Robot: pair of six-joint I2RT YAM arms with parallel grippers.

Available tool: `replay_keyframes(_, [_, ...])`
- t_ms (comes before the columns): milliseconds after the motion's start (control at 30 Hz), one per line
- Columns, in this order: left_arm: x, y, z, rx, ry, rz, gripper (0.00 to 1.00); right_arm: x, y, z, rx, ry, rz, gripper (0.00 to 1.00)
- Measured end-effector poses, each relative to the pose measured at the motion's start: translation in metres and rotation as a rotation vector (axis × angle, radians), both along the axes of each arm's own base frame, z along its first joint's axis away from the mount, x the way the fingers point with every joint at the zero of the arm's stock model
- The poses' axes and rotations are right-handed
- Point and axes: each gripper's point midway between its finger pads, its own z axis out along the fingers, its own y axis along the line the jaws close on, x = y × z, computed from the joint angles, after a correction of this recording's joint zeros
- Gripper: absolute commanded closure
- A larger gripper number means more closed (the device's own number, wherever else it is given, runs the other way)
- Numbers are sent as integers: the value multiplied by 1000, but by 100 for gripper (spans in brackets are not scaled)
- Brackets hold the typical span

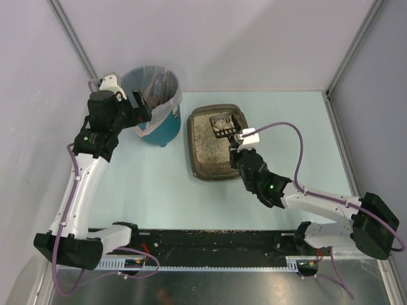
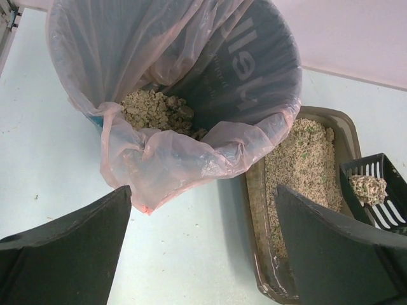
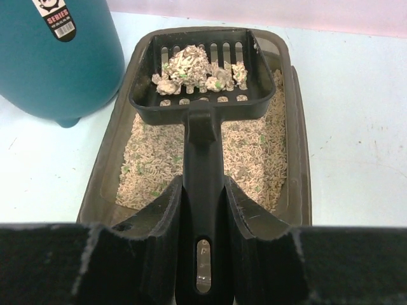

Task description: Clean the litter box

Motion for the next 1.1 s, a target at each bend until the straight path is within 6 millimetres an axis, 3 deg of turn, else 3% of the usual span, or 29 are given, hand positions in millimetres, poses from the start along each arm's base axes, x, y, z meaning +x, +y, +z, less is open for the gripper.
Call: replay_keyframes(1100, [-5,5,-2,25,5,14,2,10,0,4,33,20,-10,100])
